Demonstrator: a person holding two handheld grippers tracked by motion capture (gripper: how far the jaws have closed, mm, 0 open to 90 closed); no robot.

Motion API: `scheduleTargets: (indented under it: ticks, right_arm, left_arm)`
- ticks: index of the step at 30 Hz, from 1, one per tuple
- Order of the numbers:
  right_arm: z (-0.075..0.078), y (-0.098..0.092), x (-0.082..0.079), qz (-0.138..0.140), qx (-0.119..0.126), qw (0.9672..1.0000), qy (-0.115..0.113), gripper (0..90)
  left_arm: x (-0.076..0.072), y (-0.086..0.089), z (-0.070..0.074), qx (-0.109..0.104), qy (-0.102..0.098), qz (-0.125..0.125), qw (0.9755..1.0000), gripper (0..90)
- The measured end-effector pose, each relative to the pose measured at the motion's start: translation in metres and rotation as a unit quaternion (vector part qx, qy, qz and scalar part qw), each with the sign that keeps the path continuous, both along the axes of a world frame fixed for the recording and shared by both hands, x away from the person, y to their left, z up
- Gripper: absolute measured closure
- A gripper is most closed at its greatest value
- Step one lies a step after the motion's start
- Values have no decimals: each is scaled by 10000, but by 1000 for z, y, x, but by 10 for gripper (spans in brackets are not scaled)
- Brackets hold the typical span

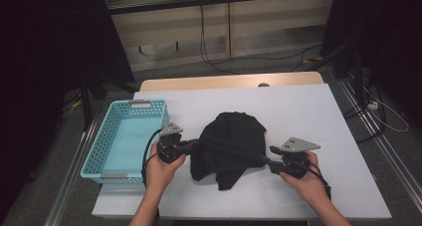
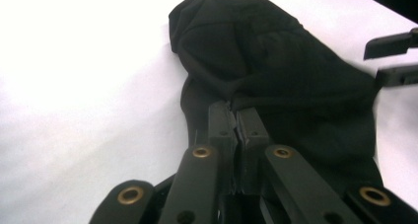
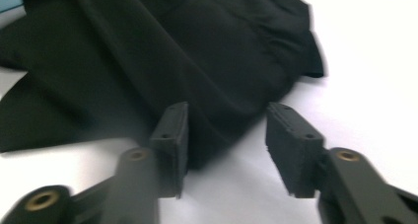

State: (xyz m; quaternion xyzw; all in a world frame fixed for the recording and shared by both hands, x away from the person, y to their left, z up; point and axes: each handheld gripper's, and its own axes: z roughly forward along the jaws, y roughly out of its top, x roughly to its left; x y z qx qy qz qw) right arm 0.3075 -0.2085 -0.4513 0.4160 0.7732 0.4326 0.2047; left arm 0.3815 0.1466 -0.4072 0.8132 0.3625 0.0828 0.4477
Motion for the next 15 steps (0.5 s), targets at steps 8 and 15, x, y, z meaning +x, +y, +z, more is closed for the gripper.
scheduleTargets:
  ticks: [8,15]
  right_arm:
    - [-10,20,1,134,-478,9982,322,441]
    - [-9,9,5,-66,-412,9987,283,856]
  left_arm:
    - [1,3,2,-31,-138,141,9998,876]
    - [3,12,10,-158,-146,211,9995,879]
